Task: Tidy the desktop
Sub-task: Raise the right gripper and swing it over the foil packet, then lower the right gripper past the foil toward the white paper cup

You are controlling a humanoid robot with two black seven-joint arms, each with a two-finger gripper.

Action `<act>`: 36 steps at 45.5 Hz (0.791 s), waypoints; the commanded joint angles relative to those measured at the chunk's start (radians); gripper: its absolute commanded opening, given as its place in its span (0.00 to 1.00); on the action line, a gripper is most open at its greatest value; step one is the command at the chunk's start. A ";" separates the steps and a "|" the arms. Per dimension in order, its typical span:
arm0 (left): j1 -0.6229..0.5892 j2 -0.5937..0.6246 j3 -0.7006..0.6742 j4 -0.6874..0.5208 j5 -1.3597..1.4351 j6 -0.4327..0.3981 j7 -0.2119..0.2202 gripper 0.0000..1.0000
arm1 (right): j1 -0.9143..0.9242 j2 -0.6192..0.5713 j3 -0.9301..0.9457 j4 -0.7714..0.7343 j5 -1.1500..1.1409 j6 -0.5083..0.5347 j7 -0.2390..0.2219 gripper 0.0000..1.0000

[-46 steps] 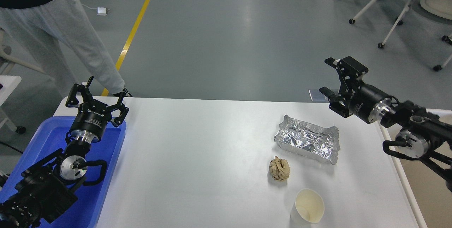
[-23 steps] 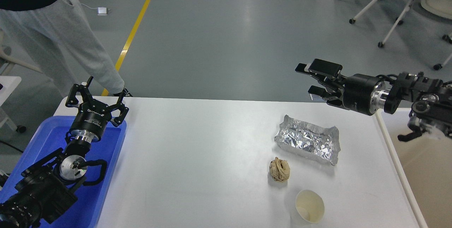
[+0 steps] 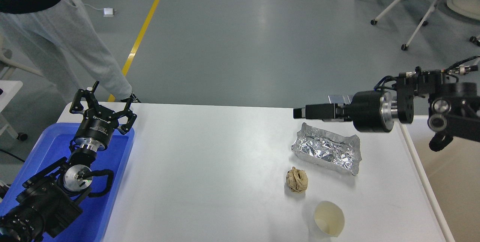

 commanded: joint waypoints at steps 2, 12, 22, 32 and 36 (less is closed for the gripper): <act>0.000 0.000 0.000 0.000 0.000 0.000 0.000 1.00 | 0.060 0.074 -0.123 0.020 -0.093 0.065 0.005 0.99; 0.000 0.000 0.000 0.000 0.000 0.000 0.000 1.00 | 0.063 0.077 -0.157 0.025 -0.156 0.076 0.020 0.99; -0.002 0.000 0.000 0.000 0.000 0.000 0.000 1.00 | 0.027 0.135 -0.224 0.011 -0.309 0.069 0.034 0.99; 0.000 0.000 0.000 0.000 0.000 0.000 0.000 1.00 | -0.051 0.128 -0.230 -0.017 -0.381 0.026 0.035 0.99; -0.002 0.000 0.000 0.000 0.000 0.000 0.000 1.00 | -0.070 0.129 -0.230 -0.018 -0.381 -0.019 0.035 0.99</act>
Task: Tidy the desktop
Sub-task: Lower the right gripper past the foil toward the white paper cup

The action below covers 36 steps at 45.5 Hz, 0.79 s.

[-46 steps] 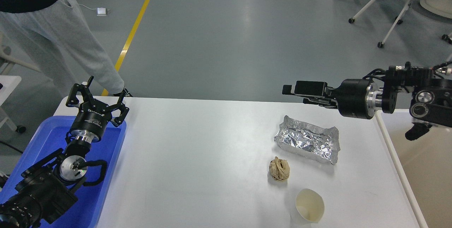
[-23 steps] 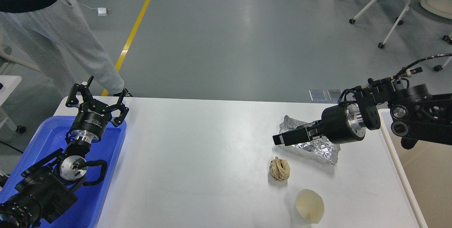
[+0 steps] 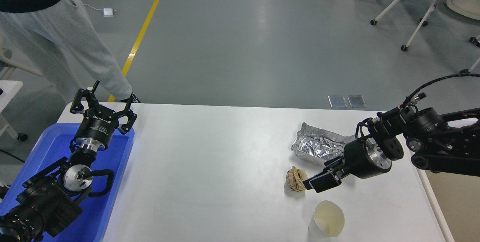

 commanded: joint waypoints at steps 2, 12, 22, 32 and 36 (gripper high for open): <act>0.000 0.000 0.000 0.000 0.000 0.000 0.000 1.00 | -0.061 0.011 -0.017 -0.014 -0.057 -0.075 0.003 0.99; 0.001 0.000 0.000 0.000 0.000 0.000 0.000 1.00 | -0.096 0.010 -0.019 -0.052 -0.057 -0.149 0.002 0.99; 0.001 0.000 0.000 0.000 0.000 0.000 0.000 1.00 | -0.095 0.007 -0.022 -0.055 -0.126 -0.140 0.003 0.99; 0.001 0.000 0.000 0.000 0.000 0.000 0.000 1.00 | -0.115 -0.032 -0.023 -0.063 -0.143 -0.140 0.009 0.99; 0.001 0.000 0.000 0.000 0.000 0.000 0.000 1.00 | -0.156 -0.039 -0.020 -0.064 -0.164 -0.147 0.014 0.99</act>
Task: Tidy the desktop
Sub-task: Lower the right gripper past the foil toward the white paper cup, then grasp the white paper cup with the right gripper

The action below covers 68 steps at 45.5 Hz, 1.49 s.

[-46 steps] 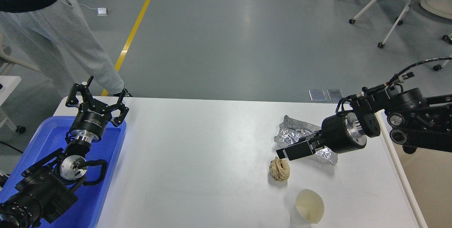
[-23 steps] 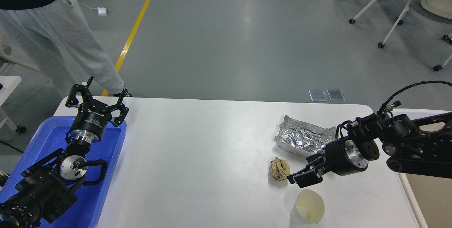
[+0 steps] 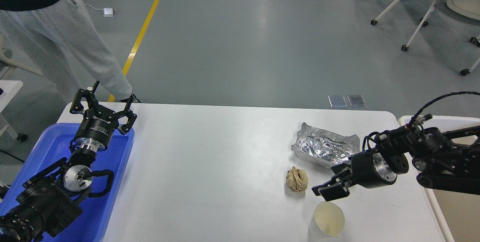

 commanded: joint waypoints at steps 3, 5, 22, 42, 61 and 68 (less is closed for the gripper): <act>0.000 0.000 0.000 0.000 0.000 0.000 0.000 1.00 | -0.069 -0.036 0.004 -0.019 -0.070 -0.015 0.026 0.99; 0.000 0.000 0.000 0.000 0.000 0.000 0.000 1.00 | -0.071 -0.042 0.002 -0.024 -0.080 -0.015 0.038 0.99; 0.000 0.000 0.000 0.000 0.000 0.000 0.000 1.00 | -0.189 -0.044 0.020 -0.048 -0.093 -0.038 0.048 0.99; 0.000 0.000 0.000 0.000 0.000 0.000 0.000 1.00 | -0.223 -0.010 0.022 -0.127 -0.084 -0.036 0.048 0.95; 0.000 0.000 0.000 0.000 0.000 0.000 0.000 1.00 | -0.221 0.022 0.033 -0.127 -0.087 -0.036 0.084 0.22; 0.000 0.000 0.000 0.000 0.000 0.000 0.000 1.00 | -0.209 0.025 0.033 -0.130 -0.096 -0.036 0.115 0.00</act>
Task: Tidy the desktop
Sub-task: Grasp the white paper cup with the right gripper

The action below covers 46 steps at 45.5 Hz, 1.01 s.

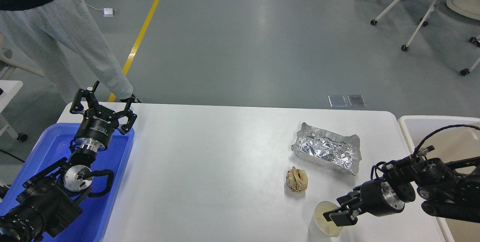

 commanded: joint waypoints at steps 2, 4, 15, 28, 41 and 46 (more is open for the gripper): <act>0.000 0.000 0.000 0.000 0.000 0.000 0.000 1.00 | 0.011 0.012 0.003 -0.008 -0.011 -0.003 0.043 0.00; 0.000 0.000 0.000 0.000 0.000 0.000 0.000 1.00 | 0.013 0.012 0.003 -0.012 -0.014 -0.003 0.045 0.00; 0.000 0.000 0.000 0.000 0.000 0.000 0.000 1.00 | 0.015 0.012 -0.004 -0.030 -0.046 -0.022 0.045 0.00; -0.002 0.000 0.000 0.000 0.000 0.000 0.000 1.00 | 0.024 0.006 -0.004 -0.027 -0.041 -0.022 0.055 0.00; -0.002 0.000 0.000 0.000 0.002 -0.002 0.000 1.00 | 0.180 -0.104 -0.003 0.057 -0.018 -0.012 0.080 0.00; 0.000 0.000 0.000 0.000 0.000 -0.002 0.000 1.00 | 0.283 -0.150 -0.009 0.084 0.023 0.017 0.080 0.00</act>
